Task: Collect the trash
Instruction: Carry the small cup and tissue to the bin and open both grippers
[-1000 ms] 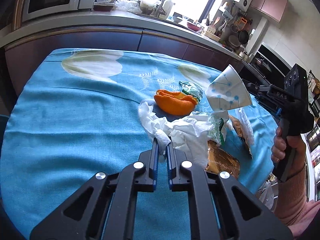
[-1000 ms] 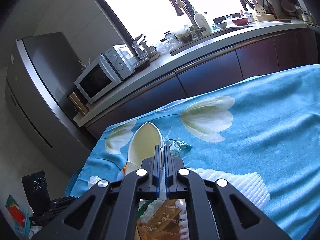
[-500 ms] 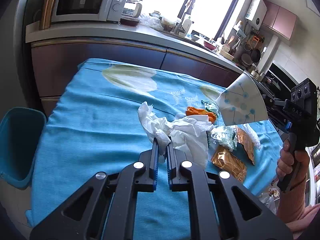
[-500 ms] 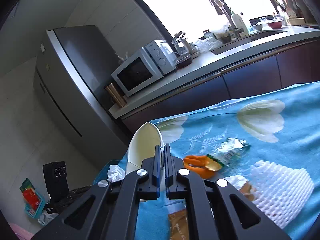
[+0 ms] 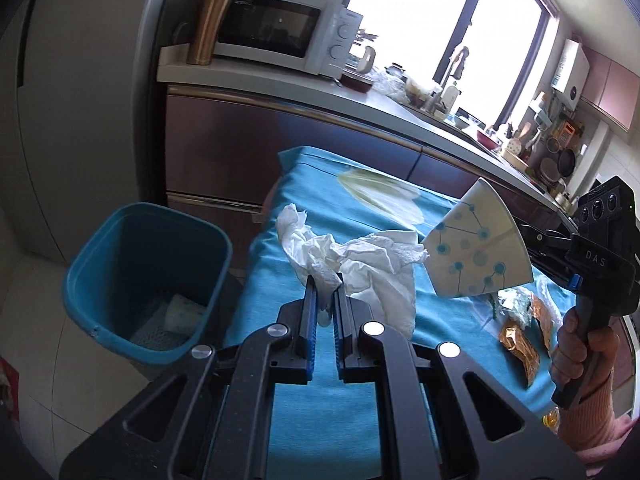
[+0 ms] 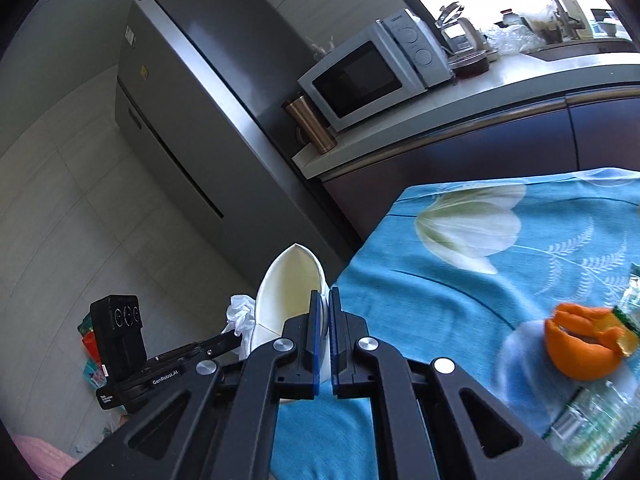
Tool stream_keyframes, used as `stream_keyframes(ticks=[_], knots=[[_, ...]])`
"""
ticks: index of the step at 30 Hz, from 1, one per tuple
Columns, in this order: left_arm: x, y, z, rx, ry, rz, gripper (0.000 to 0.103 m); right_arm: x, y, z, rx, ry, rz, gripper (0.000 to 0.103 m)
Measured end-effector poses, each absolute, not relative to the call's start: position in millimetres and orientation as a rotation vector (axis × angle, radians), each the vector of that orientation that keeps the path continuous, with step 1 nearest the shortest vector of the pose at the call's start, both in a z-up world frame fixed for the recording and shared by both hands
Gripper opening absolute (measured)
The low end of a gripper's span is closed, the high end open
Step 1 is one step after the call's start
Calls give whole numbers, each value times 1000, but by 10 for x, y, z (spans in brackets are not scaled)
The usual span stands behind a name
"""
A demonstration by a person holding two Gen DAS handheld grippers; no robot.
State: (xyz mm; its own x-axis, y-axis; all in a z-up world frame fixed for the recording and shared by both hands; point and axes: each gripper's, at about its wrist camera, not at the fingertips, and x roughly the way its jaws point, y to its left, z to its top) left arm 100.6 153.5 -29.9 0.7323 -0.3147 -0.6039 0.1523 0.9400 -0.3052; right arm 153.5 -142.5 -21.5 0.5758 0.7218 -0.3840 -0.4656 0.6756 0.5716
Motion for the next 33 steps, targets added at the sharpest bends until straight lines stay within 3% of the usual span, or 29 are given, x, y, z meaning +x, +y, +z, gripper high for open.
stream_keyframes(ticks=[17, 33], knots=[[1149, 2779, -590, -305, 745, 16, 8, 2220, -31, -342, 341, 750, 903, 3], [1511, 3001, -1141, -295, 875, 133, 8, 2572, 803, -757, 231, 925, 867, 3]])
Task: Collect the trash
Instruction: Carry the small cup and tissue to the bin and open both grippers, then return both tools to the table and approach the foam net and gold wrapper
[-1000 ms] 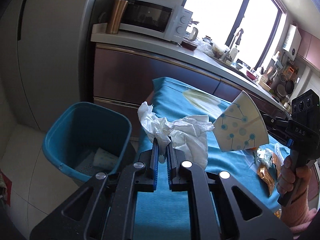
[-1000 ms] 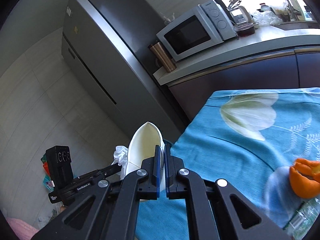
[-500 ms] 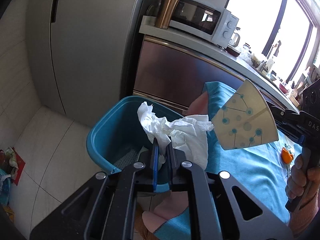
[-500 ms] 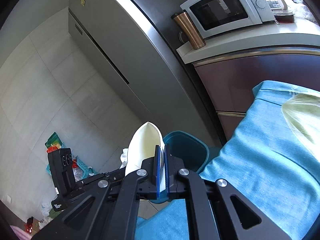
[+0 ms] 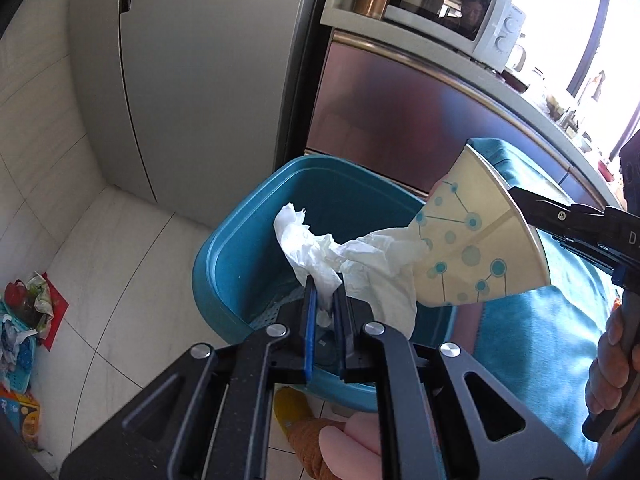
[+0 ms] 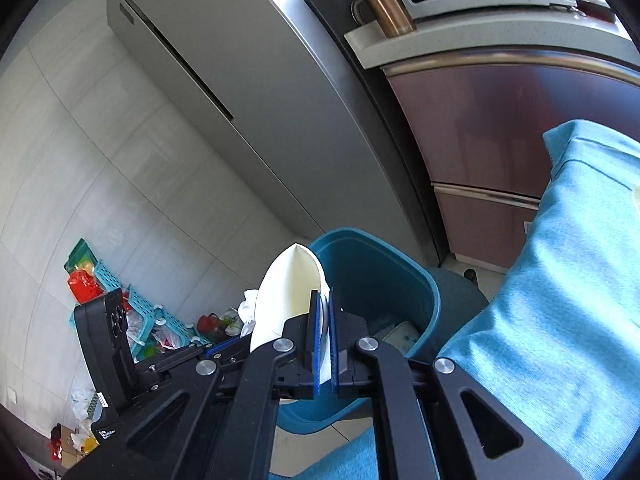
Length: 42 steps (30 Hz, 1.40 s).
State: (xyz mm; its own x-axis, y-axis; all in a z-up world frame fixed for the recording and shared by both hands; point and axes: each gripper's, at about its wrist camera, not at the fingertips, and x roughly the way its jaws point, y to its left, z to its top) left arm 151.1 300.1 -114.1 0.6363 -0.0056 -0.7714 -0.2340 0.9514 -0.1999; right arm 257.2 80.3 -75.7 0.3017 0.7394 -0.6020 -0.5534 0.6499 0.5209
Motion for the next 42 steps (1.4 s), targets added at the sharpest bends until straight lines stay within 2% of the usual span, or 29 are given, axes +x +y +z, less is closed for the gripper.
stream_keyframes(ticks=[6, 9, 11, 17, 22, 26, 32, 42], knots=[[1614, 2997, -1264, -286, 902, 146, 12, 2592, 952, -923, 197, 986, 849, 6], [1646, 2992, -1303, -282, 902, 156, 19, 2621, 1001, -1003, 188, 1012, 837, 13], [1664, 2981, -1318, -287, 905, 154, 22, 2575, 977, -998, 189, 1012, 838, 13], [1665, 2938, -1284, -287, 891, 150, 27, 2525, 852, -943, 208, 981, 845, 14], [1577, 2841, -1147, -274, 846, 129, 34, 2359, 621, -820, 211, 933, 855, 21], [1439, 2681, -974, -257, 790, 86, 39, 2135, 371, -667, 203, 877, 861, 23], [1236, 2235, -707, -200, 710, -38, 51, 1706, -126, -395, 189, 763, 837, 31], [1027, 1043, -534, -101, 690, -380, 52, 1148, -1258, -279, 212, 665, 610, 33]])
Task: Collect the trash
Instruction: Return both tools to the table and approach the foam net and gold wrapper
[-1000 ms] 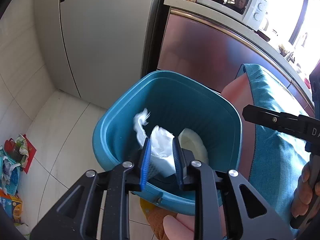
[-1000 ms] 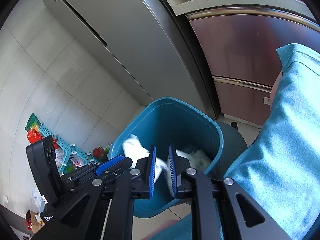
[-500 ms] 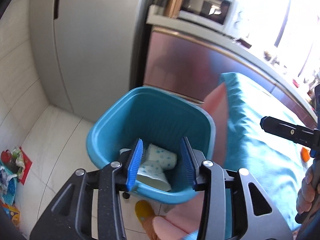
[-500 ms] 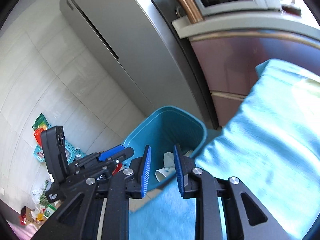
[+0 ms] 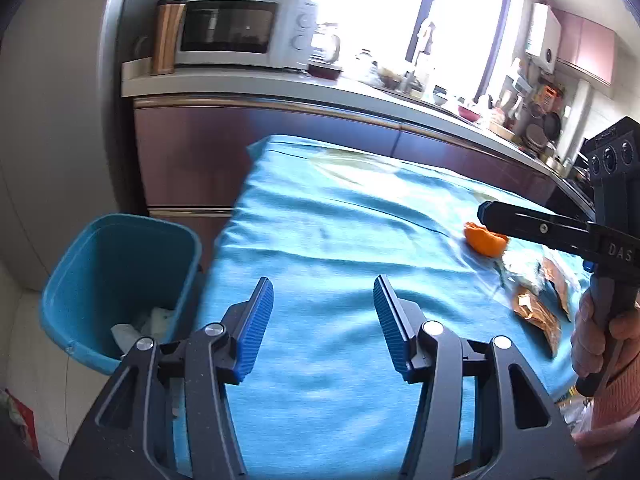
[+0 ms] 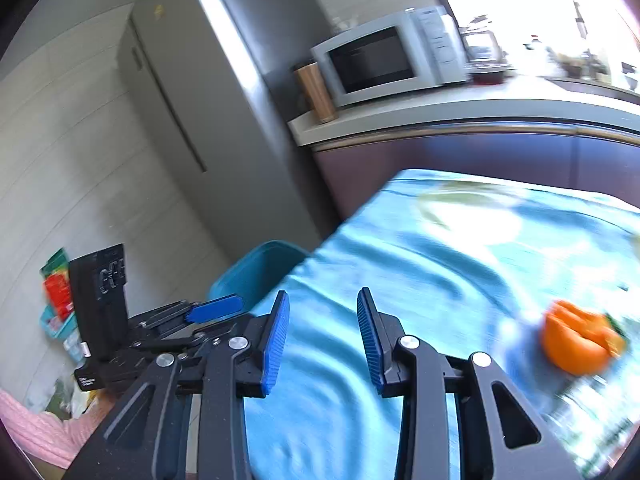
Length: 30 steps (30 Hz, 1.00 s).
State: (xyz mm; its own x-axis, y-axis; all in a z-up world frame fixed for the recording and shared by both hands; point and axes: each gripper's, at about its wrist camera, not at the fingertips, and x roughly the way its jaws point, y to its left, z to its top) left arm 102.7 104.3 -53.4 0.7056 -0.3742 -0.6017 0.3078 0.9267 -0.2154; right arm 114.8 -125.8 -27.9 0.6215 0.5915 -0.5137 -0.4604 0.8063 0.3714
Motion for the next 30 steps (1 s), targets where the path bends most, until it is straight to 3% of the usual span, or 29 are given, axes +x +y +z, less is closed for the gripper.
stream_keyframes(ticks=[14, 21, 30], knots=[[735, -548, -730, -14, 819, -799, 55, 496, -3143, -467, 356, 596, 138, 43], [587, -935, -868, 13, 907, -914, 58, 163, -3811, -694, 460, 601, -45, 51], [601, -1151, -984, -42, 1000, -983, 59, 151, -3996, -1086, 630, 659, 4, 52]])
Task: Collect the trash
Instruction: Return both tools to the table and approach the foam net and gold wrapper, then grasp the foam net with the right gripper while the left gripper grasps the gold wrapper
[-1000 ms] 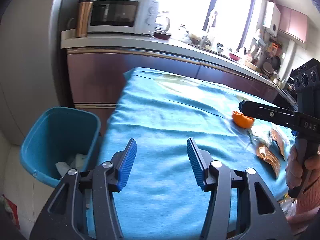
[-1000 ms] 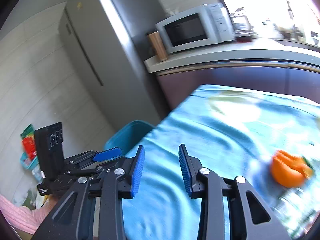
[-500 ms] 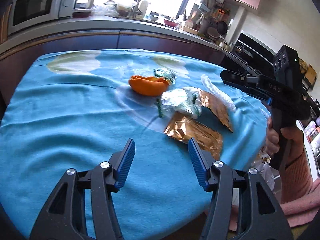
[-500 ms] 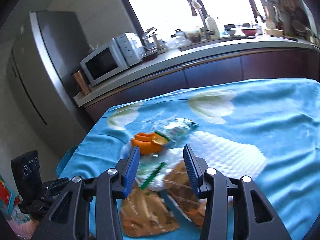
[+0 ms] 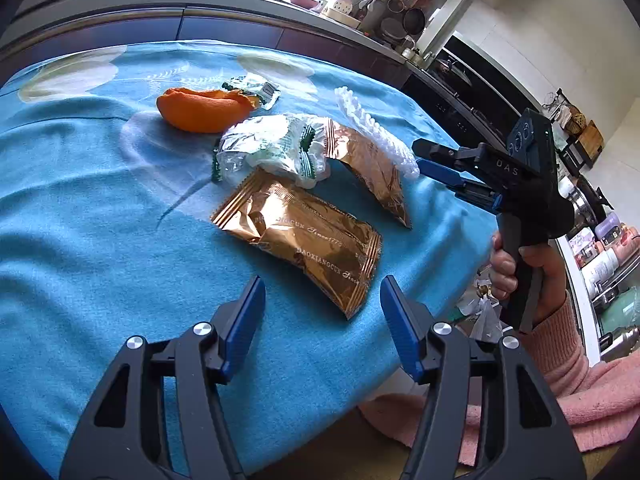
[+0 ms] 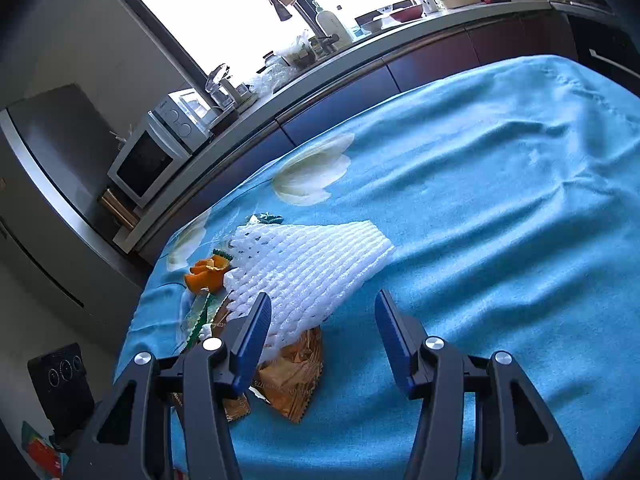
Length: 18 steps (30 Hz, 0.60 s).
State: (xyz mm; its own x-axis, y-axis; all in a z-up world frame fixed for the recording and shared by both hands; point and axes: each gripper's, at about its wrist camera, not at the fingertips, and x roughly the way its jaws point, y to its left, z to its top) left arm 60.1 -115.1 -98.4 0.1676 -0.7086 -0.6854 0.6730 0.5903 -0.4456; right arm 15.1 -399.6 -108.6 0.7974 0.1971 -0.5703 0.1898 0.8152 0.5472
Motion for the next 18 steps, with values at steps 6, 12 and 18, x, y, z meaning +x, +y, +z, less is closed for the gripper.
stream_keyframes(ticks=[6, 12, 18], knots=[[655, -1286, -1016, -80, 1041, -1002, 55, 258, -4019, -1204, 730, 650, 75, 51], [802, -1325, -1085, -140, 1094, -974, 23, 272, -4023, -1212, 766, 636, 106, 22], [817, -1321, -1100, -137, 1094, -961, 11, 228, -3976, -1091, 723, 613, 110, 12]])
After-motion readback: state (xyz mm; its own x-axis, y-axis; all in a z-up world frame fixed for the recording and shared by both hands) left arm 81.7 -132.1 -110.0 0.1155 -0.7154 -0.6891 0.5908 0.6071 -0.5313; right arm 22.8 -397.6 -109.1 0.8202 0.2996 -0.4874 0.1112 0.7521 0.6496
